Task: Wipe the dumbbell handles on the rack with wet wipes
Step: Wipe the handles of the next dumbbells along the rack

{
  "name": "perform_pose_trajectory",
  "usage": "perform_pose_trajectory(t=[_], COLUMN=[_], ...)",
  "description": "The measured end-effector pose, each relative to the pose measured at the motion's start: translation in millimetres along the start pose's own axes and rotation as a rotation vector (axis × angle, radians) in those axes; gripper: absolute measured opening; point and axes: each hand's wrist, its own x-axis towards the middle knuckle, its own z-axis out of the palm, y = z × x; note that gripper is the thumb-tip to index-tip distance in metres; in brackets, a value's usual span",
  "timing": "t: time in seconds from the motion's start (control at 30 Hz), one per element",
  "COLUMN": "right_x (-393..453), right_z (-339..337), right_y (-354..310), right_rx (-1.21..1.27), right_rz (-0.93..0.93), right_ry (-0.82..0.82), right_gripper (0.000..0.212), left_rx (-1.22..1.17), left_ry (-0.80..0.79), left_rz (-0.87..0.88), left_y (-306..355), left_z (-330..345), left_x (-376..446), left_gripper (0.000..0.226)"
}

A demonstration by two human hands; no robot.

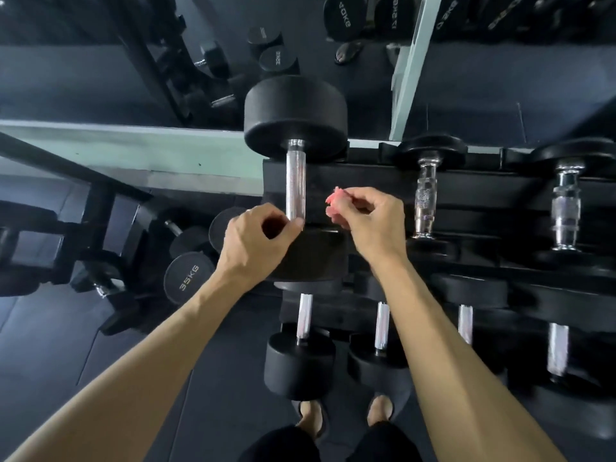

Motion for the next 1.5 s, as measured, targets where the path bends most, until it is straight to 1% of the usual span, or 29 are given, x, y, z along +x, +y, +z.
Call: perform_pose_trajectory(t=[0.13, 0.23, 0.27, 0.3, 0.33, 0.4, 0.43, 0.5, 0.6, 0.67, 0.8, 0.87, 0.97, 1.07, 1.1, 1.17, 1.2, 1.27, 1.3, 1.33, 1.4, 1.47, 1.5], right_x=[15.5, 30.3, 36.3, 44.1, 52.6, 71.6, 79.7, 92.9, 101.2, 98.8, 71.0, 61.9, 82.5, 104.2, 102.4, 86.5, 76.0, 62.0, 62.5, 66.6, 80.4, 90.0, 89.4], right_z=[13.2, 21.9, 25.8, 30.1, 34.8, 45.7, 52.1, 62.8, 69.0, 65.9, 45.5, 40.6, 50.9, 58.5, 56.8, 46.1, 39.3, 30.9, 31.4, 34.7, 44.3, 50.7, 51.2], right_y=[2.8, -2.9, -5.6, -7.2, -9.6, -8.9, -8.3, -3.3, 7.6, 9.3, 23.5, 27.4, 19.6, 11.1, 12.1, 22.0, 27.2, 32.7, 31.3, 27.1, 19.0, 14.7, 15.7], right_rx=[-0.086, -0.082, -0.078, -0.085, -0.113, -0.194, -0.204, -0.185, -0.181, -0.168, -0.260, -0.248, -0.125, -0.045, -0.049, -0.186, -0.253, -0.287, -0.279, -0.263, -0.178, -0.088, -0.070], right_rz=[0.020, 0.064, 0.068, 0.060, 0.034, -0.018, -0.034, -0.039, -0.050, -0.056, -0.033, -0.063, -0.101, -0.117, -0.098, -0.082, -0.060, -0.011, -0.019, -0.050, -0.086, -0.054, -0.035], right_ry=[-0.006, -0.017, -0.021, -0.020, -0.011, 0.006, 0.023, 0.036, 0.048, 0.017, -0.154, -0.202, -0.128, -0.059, -0.076, -0.176, -0.246, -0.354, -0.355, -0.314, -0.189, -0.119, -0.123], right_gripper=[0.010, 0.016, 0.014, 0.007, 0.007, 0.023, 0.023, 0.006, 0.013, 0.011, 0.009, 0.007, 0.004, 0.014, 0.011, 0.002, 0.006, 0.007, 0.006, 0.006, 0.009, 0.013, 0.013], left_rx=[-0.076, -0.089, -0.099, -0.108, -0.111, -0.098, -0.092, -0.094, -0.091, -0.084, -0.083, -0.082, -0.075, -0.072, -0.071, -0.074, -0.075, -0.072, -0.071, -0.069, -0.058, -0.057, -0.058], left_ry=[0.033, 0.075, 0.085, 0.091, 0.090, 0.079, 0.078, 0.079, 0.069, 0.061, 0.051, 0.050, 0.044, 0.049, 0.047, 0.045, 0.046, 0.051, 0.052, 0.052, 0.054, 0.057, 0.057], left_rz=[0.068, 0.093, 0.084, 0.070, 0.054, 0.033, 0.031, 0.032, 0.026, 0.017, 0.018, 0.015, 0.014, 0.018, 0.018, 0.016, 0.013, 0.007, 0.007, 0.010, 0.015, 0.016, 0.016], left_y=[-15.1, -22.4, -24.2, -25.3, -26.1, -28.1, -28.8, -29.9, -32.4, -34.6, -38.5, -38.6, -38.2, -37.3, -37.1, -36.7, -36.8, -36.3, -36.2, -36.0, -35.6, -35.1, -35.0], left_z=[11.5, 15.3, 15.7, 15.8, 16.2, 16.9, 17.1, 17.4, 17.5, 17.9, 17.7, 17.4, 17.8, 16.9, 16.9, 17.1, 17.4, 17.5, 17.7, 17.7, 17.5, 17.2, 17.1], left_x=[4.9, 6.3, 5.7, 5.8, 6.9, 8.3, 9.1, 9.4, 9.2, 9.6, 10.2, 9.6, 9.7, 10.0, 9.8, 9.4, 9.4, 9.2, 9.0, 8.8, 8.3, 8.6, 8.7], left_gripper=[0.038, 0.044, 0.044, 0.045, 0.045, 0.046, 0.047, 0.049, 0.048, 0.046, 0.041, 0.042, 0.043, 0.043, 0.043, 0.041, 0.041, 0.041, 0.040, 0.040, 0.040, 0.040, 0.040])
